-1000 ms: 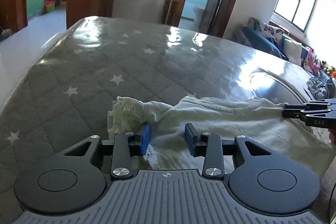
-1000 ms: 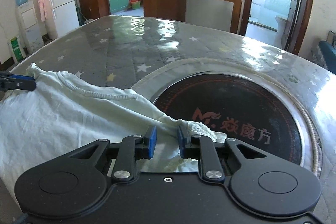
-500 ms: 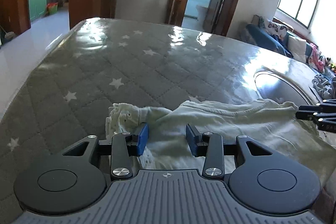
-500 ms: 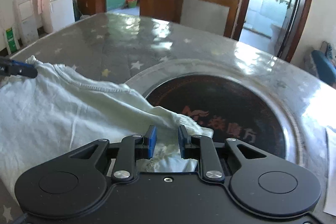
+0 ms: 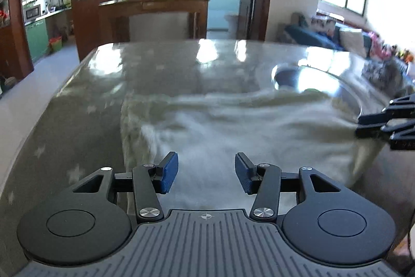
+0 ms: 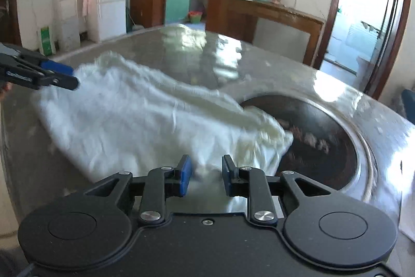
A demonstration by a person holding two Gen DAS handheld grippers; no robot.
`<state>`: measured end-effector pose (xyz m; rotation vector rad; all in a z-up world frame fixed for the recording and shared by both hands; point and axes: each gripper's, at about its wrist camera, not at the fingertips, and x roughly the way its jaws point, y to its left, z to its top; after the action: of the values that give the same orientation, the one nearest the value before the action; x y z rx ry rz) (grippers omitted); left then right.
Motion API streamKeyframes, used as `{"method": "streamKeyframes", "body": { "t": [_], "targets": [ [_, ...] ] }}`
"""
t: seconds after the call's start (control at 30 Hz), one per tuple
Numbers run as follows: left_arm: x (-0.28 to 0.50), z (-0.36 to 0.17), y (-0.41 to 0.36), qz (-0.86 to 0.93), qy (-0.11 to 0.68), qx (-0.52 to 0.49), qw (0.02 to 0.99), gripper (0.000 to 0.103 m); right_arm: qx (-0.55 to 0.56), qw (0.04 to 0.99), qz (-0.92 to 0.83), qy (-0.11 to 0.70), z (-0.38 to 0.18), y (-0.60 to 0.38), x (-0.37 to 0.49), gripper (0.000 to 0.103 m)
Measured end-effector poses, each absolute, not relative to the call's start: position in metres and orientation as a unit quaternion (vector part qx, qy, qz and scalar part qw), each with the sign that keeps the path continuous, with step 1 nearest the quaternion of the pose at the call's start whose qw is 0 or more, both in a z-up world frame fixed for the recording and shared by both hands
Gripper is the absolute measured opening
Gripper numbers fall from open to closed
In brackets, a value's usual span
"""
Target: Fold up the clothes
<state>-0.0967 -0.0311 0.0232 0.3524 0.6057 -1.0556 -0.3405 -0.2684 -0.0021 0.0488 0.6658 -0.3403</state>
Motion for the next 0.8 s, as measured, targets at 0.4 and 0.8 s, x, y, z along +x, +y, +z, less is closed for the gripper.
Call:
{"method": "streamKeyframes", "body": {
  "t": [0.4,0.8],
  "targets": [
    [-0.104,0.014,-0.007,-0.467,0.283,0.168,0.821,0.054,0.014,0.944,-0.157,0.289,0.011,-0.245,-0.364,0.030],
    [-0.106,0.013,0.005,-0.442,0.294,0.159,0.832,0.059,0.014,0.944,-0.160,0.287,0.005,-0.238,-0.368,0.030]
  ]
}}
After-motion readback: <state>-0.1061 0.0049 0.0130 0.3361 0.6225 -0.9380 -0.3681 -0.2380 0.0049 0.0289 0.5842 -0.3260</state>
